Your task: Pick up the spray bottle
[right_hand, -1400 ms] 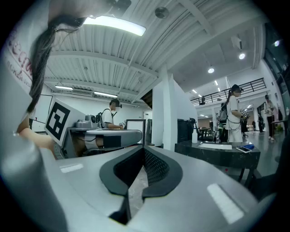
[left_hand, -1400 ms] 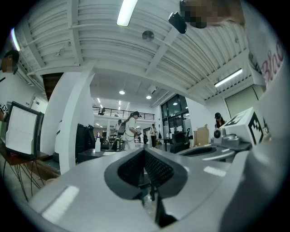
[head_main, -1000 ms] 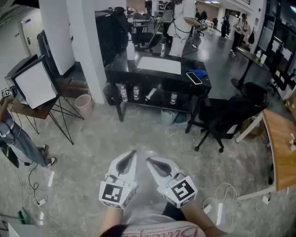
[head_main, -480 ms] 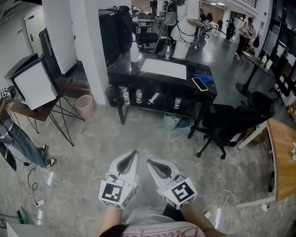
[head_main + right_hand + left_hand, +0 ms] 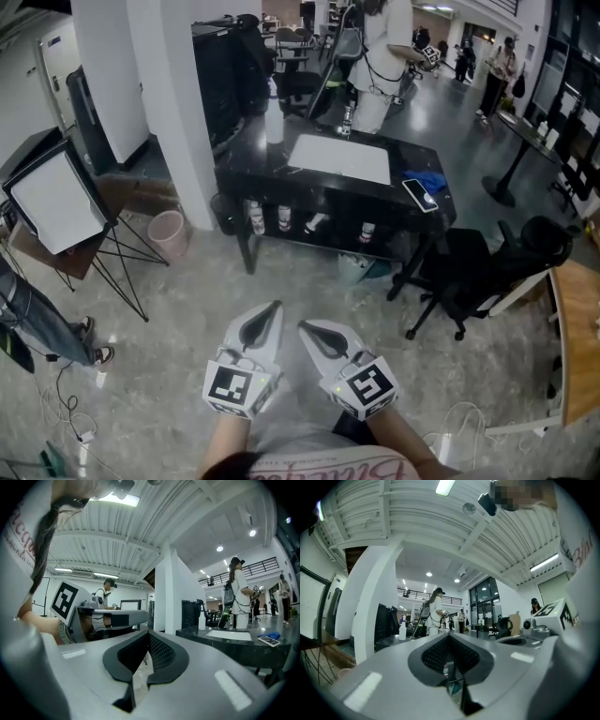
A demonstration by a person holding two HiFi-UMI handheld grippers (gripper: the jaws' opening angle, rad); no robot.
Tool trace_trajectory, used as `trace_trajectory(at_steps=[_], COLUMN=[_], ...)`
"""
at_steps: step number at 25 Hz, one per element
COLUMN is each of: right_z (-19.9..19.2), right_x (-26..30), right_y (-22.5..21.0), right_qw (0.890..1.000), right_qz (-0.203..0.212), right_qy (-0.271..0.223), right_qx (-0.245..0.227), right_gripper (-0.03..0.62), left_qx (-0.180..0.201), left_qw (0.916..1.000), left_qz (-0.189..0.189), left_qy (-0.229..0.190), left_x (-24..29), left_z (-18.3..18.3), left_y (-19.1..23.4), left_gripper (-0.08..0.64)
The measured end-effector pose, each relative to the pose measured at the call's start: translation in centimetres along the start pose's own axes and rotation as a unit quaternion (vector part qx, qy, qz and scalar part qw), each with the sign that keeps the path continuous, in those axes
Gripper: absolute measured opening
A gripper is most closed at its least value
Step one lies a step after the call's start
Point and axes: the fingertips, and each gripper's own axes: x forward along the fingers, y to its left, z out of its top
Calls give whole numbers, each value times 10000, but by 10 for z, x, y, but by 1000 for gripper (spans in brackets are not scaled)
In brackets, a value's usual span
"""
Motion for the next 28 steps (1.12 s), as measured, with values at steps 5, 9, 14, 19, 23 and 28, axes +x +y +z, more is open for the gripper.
trace_trajectory(at_steps=[5,9,14,19,23,28], right_z=[19,22,20,17,12,8], right_x=[53,85,112,132,152,185], right_y=[-33,-55,-76,-100,-121,-160], right_qw=[9999,9998,9998,9997,9995,9995], right_qz=[-19,-113,-174,-251,-288,-246], right_qy=[-88,-93,-96,-30,28,119], right_qx=[-127,-154,-37,21,134,179], right_gripper=[2,2,2,2,2,2], left_qx=[-25,-7,-42,-129,-195,-273], left_qw=[10000,9999,9996,9994,9994,9995], left_qz=[-68,-168,-292,-331,-275,-106], left_qy=[-2,-31,-19,53,125,117], left_x=[44,72,100,121,143,180], left_z=[0,-2,-4,-10,-20,-22], left_y=[47,75,99,115,136,169], left_gripper=[0,0,0,0,0,0])
